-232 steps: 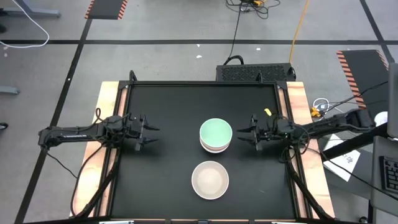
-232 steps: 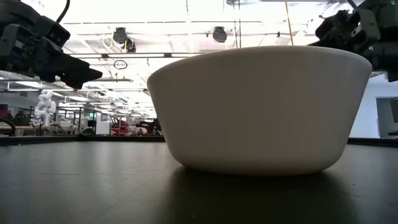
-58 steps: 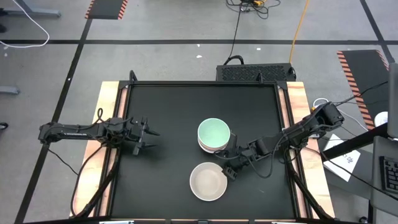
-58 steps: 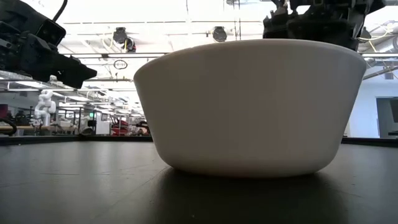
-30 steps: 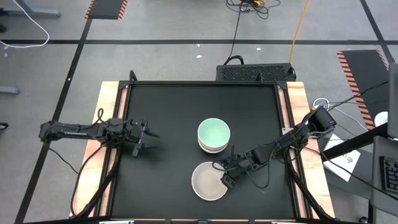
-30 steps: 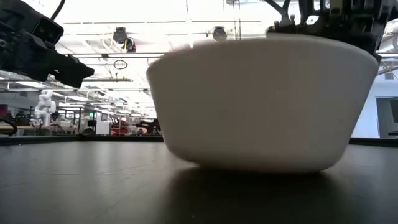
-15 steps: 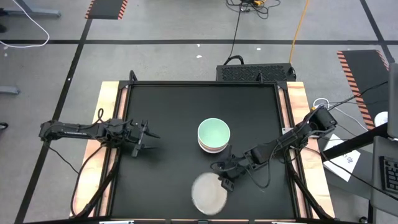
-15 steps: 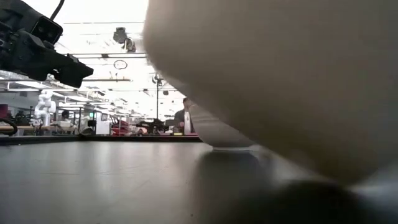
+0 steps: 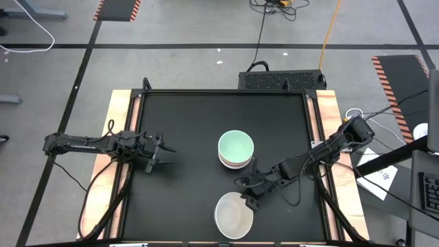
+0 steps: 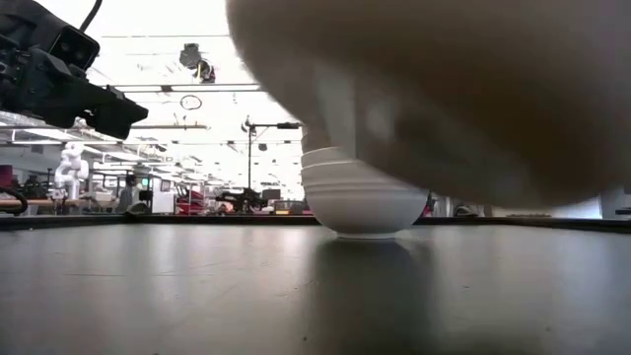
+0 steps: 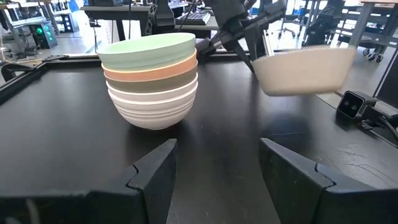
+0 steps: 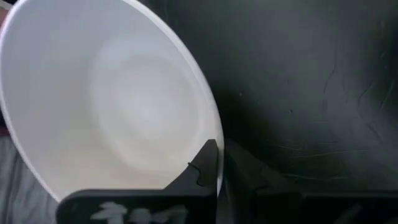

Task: Nest bowls inside each other
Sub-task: Stack the white bowl on the stacked blue bowl

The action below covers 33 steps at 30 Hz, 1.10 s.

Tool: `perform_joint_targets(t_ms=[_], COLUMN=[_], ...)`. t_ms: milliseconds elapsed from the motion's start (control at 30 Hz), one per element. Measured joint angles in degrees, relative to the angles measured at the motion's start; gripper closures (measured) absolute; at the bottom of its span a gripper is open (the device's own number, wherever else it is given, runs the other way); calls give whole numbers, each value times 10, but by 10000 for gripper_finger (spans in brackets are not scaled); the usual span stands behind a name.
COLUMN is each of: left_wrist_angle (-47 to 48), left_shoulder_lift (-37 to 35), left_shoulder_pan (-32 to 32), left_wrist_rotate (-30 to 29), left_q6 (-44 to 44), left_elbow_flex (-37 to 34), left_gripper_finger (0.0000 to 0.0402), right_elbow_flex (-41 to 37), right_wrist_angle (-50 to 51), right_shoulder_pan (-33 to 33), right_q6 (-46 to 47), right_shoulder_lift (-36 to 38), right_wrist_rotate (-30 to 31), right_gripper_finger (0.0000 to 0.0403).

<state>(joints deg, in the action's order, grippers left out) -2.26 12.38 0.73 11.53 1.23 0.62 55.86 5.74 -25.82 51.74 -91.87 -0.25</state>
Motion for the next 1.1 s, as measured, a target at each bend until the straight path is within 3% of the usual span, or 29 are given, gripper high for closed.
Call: perform_joint_targets(t_ms=[300, 533, 633, 867, 1100], left_wrist_angle=[0, 0, 0, 0, 0], left_shoulder_lift=[0, 0, 0, 0, 0], left_shoulder_pan=[0, 0, 0, 0, 0], left_wrist_rotate=[0, 0, -4, -5, -6], left_q6=[2, 9, 8, 11, 8], left_elbow_flex=[0, 0, 0, 0, 0], left_gripper_finger=[176, 176, 176, 176, 176], right_elbow_flex=[2, 61, 71, 72, 72], right_wrist_angle=[101, 290, 322, 428, 431], right_shoulder_pan=[10, 11, 11, -6, -21], right_q6=[1, 14, 34, 139, 166], right_shoulder_lift=[95, 143, 146, 131, 112], right_wrist_rotate=[25, 51, 45, -31, -39], right_gripper_finger=[401, 402, 402, 402, 402])
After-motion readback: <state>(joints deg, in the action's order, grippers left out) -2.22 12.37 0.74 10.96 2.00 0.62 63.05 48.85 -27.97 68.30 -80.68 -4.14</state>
